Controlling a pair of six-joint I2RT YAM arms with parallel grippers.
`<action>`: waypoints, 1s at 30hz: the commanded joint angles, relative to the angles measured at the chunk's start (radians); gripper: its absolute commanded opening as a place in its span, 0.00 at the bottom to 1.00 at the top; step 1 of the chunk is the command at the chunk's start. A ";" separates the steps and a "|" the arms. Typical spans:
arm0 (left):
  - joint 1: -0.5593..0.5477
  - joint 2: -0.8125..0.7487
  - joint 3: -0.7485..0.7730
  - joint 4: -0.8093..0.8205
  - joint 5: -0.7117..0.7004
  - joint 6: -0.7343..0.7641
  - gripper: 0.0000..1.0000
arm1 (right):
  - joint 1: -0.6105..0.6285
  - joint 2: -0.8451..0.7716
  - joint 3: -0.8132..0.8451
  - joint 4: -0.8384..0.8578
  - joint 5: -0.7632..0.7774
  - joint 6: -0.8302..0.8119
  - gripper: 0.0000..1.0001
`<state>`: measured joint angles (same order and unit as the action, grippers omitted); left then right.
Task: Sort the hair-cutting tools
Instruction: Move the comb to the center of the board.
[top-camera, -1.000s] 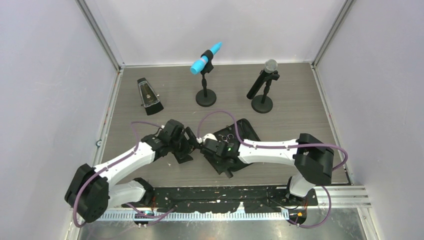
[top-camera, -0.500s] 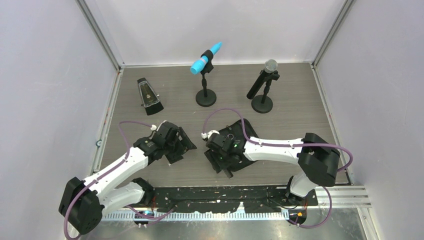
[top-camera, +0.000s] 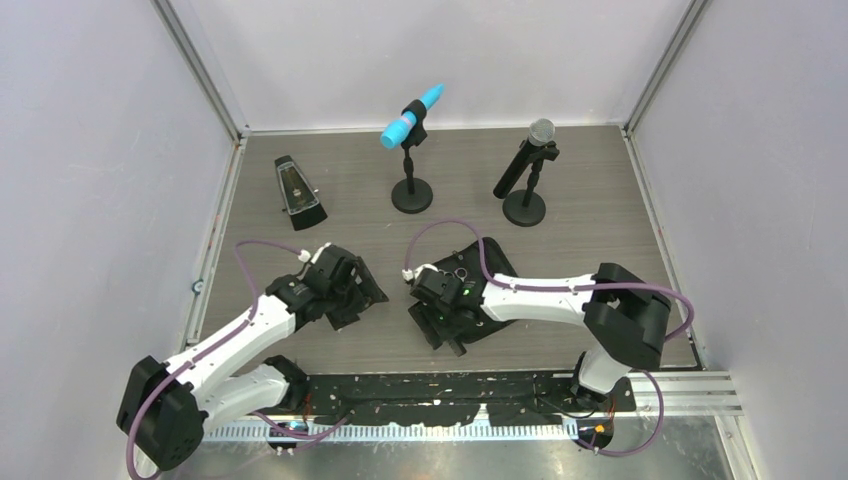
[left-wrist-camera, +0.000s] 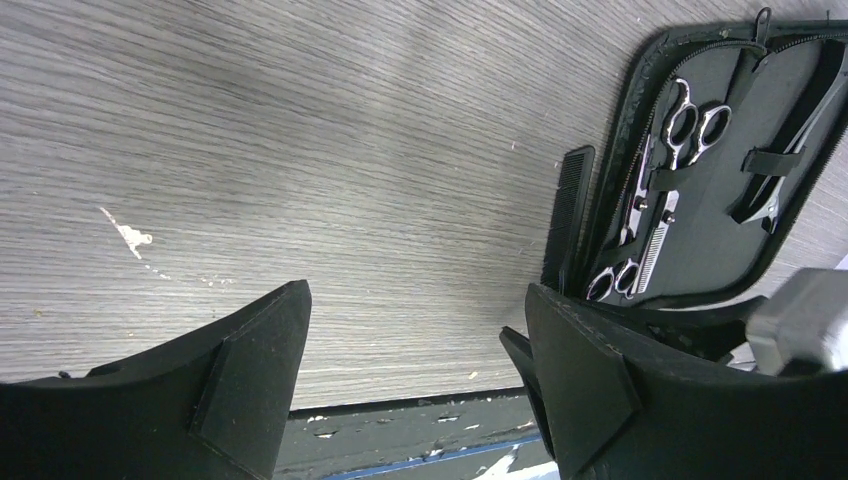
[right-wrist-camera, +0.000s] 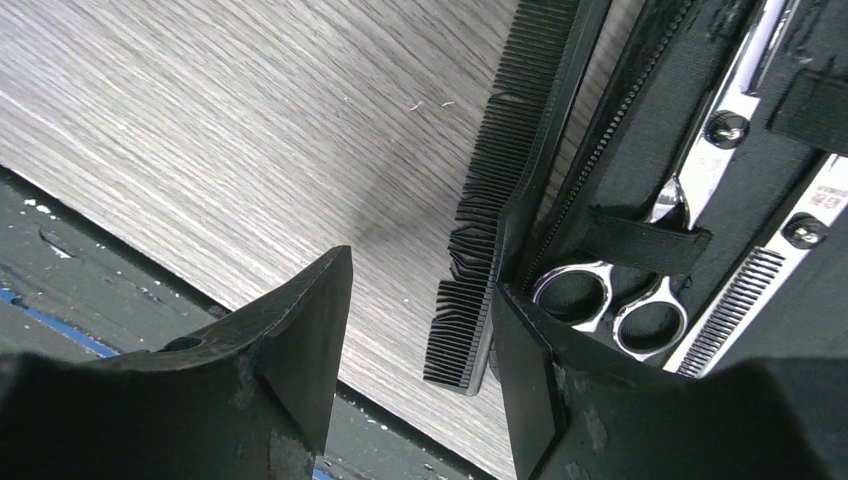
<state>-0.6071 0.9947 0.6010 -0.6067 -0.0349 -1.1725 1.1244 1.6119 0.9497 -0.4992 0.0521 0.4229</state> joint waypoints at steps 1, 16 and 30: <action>0.005 -0.032 0.028 -0.029 -0.041 0.023 0.82 | -0.002 0.033 0.007 0.023 -0.015 0.017 0.61; 0.004 -0.033 0.031 -0.042 -0.048 0.033 0.83 | 0.036 0.088 0.066 0.044 -0.145 -0.043 0.61; 0.004 -0.059 0.024 -0.055 -0.058 0.033 0.83 | 0.073 0.016 0.141 -0.019 0.064 -0.051 0.64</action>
<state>-0.6071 0.9516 0.6014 -0.6640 -0.0673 -1.1431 1.1961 1.7252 1.0592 -0.4850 -0.0158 0.3656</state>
